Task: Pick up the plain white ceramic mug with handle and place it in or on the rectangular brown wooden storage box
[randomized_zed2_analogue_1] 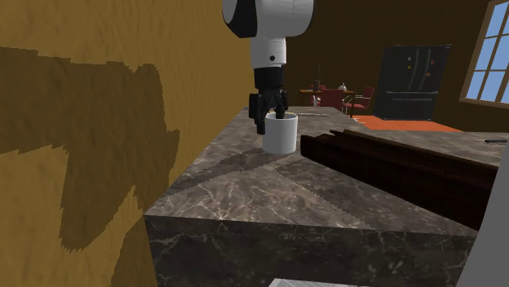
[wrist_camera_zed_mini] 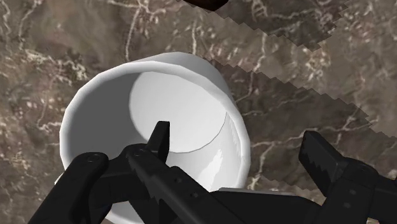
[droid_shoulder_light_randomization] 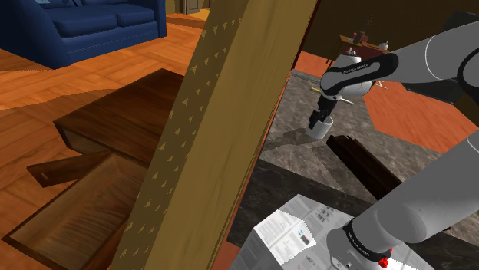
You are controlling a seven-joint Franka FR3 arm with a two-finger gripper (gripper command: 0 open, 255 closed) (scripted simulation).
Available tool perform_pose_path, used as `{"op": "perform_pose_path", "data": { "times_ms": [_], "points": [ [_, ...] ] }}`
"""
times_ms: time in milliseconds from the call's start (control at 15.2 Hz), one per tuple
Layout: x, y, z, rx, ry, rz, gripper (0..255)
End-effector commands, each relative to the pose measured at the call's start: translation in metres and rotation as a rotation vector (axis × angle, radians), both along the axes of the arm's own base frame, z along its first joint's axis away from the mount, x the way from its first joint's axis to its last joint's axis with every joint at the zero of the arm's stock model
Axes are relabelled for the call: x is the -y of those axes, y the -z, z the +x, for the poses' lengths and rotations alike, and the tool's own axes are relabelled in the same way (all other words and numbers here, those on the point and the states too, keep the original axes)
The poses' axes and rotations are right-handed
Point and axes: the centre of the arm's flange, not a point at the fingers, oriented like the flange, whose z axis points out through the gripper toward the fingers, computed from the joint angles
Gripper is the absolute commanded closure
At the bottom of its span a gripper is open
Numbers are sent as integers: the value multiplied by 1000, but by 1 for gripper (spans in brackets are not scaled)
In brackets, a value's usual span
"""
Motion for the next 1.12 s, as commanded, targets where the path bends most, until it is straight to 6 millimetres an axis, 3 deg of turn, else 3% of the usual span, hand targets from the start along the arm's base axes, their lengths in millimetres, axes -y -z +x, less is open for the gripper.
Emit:
{"op": "perform_pose_path", "data": {
  "times_ms": [0, 198, 264, 858, 1056],
  "points": [
    [0, 0, 0, 0, 0, 0, 0],
    [0, 0, 0, 0, 0, 0, 0],
    [0, 0, 0, 0, 0, 0, 255],
    [0, 0, 0, 0, 0, 0, 255],
    [0, -16, 0, 0, 0, 0, 255]
  ]
}}
